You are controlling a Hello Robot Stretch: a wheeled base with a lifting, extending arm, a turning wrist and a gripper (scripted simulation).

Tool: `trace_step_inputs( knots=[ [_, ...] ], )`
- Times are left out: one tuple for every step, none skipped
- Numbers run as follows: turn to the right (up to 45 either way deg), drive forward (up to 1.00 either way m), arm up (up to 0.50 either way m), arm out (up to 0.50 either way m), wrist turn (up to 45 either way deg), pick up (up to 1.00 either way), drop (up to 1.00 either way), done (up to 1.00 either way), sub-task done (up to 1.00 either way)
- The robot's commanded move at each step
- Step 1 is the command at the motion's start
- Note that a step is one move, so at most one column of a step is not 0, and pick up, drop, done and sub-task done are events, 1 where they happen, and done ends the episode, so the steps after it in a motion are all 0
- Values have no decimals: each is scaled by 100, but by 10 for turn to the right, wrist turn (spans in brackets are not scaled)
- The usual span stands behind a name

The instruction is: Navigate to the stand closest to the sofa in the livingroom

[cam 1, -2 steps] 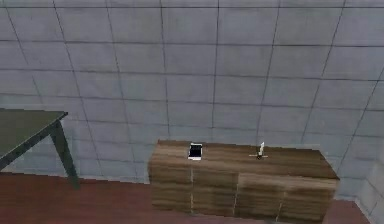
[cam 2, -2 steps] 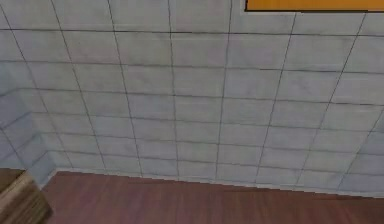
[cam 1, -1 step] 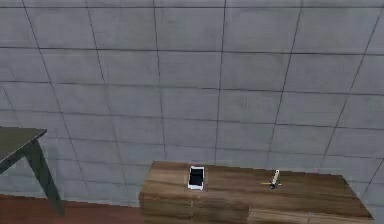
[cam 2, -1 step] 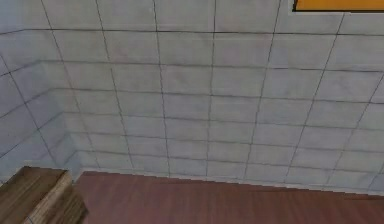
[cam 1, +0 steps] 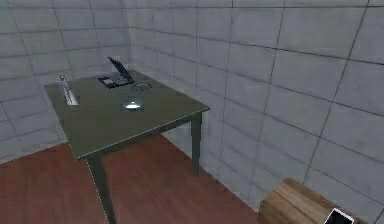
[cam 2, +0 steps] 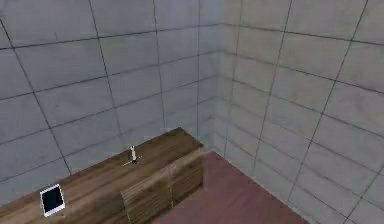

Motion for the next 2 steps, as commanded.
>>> trace_step_inputs(
  knots=[
    [-450,0,0,0,0,0,0,0,0],
    [-450,0,0,0,0,0,0,0,0]
  ],
)
